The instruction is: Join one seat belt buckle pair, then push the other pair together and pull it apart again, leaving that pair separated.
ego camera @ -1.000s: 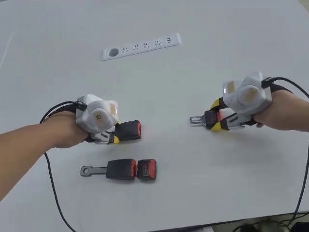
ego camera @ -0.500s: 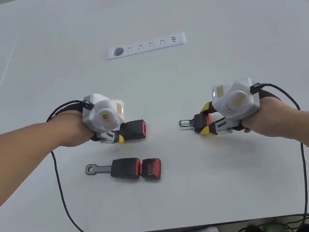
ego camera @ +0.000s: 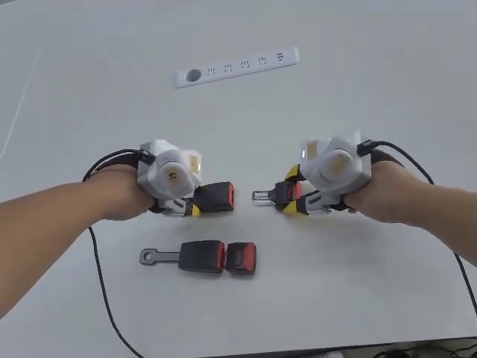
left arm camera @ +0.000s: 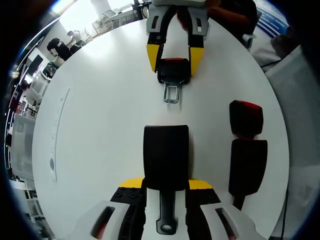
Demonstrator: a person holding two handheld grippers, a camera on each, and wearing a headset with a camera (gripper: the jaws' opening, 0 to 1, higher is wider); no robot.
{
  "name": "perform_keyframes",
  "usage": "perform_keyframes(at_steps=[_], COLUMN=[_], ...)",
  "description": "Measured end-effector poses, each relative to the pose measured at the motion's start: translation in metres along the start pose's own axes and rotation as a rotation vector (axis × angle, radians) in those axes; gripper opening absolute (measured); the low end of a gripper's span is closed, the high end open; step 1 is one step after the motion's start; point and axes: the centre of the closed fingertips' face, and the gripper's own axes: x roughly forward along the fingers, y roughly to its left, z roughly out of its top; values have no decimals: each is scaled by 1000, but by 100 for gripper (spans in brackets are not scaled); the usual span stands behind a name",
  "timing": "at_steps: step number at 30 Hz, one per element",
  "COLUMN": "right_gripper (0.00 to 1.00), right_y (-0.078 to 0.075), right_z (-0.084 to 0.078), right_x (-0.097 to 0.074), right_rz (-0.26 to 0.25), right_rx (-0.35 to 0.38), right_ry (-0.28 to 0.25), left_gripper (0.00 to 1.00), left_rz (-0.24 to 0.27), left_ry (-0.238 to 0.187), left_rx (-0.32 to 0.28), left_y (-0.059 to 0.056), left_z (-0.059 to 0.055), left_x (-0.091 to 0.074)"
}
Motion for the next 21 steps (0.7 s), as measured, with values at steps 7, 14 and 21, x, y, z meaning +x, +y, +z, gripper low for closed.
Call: perform_keyframes(at_steps=[7,14,21], right_gripper=[32,32,32], right_y=[-1,-1,1], right_z=[12,19,23], right_x=[14,22,25], right_rz=[-11,-18,-19], right_rx=[-19,-21,-31], right_ry=[5,-1,3], left_gripper=[30,30,30], left_rz=[-3,-4,-9], left_ry=[2,1,2], left_rx=[5,3,7], left_y=[0,0,0], left_z=[0,-1,0], left_x=[0,0,0])
